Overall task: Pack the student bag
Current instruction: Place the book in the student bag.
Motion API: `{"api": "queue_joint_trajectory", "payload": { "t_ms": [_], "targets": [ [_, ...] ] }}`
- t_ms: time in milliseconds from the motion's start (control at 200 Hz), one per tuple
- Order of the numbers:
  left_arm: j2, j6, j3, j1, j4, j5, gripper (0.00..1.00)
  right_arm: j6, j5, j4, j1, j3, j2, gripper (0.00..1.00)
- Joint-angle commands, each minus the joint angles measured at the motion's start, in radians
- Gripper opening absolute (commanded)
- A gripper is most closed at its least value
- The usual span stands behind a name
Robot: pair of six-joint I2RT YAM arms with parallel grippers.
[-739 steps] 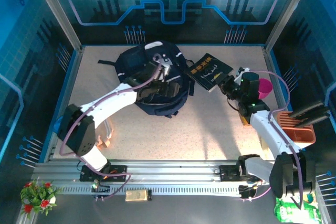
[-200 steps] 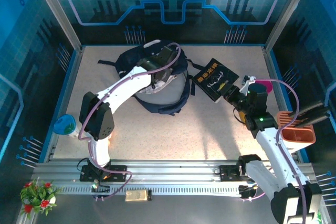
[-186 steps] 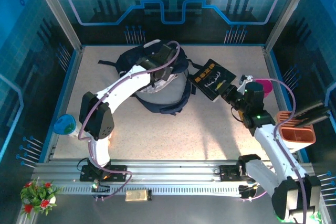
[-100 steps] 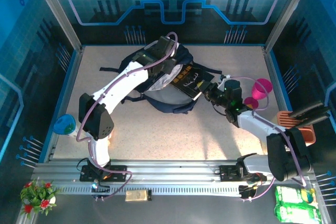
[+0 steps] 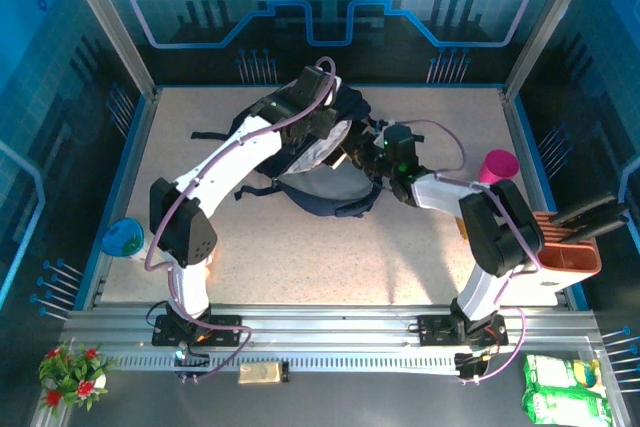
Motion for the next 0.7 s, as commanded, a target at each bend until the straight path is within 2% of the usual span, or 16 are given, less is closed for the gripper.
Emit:
{"api": "queue_joint_trajectory", "payload": {
  "t_ms": [0, 155, 355, 590, 695],
  "targets": [
    [-0.081, -0.050, 0.053, 0.006, 0.113, 0.040, 0.00, 0.024, 0.043, 0.097, 0.025, 0.111, 0.093, 0.08],
    [-0.084, -0.103, 0.053, 0.030, 0.106, 0.107, 0.00, 0.069, 0.074, 0.144, 0.035, 0.205, 0.245, 0.07],
    [-0.084, -0.147, 0.053, 0.058, 0.101, 0.163, 0.00, 0.027, 0.117, 0.068, 0.071, 0.277, 0.309, 0.11],
    [-0.084, -0.166, 0.049, 0.069, 0.095, 0.177, 0.00, 0.041, 0.044, -0.010, 0.070, 0.338, 0.361, 0.30],
    [-0.084, -0.179, 0.044, 0.077, 0.095, 0.181, 0.00, 0.036, 0.021, -0.060, 0.064, 0.321, 0.332, 0.41]
  ]
}}
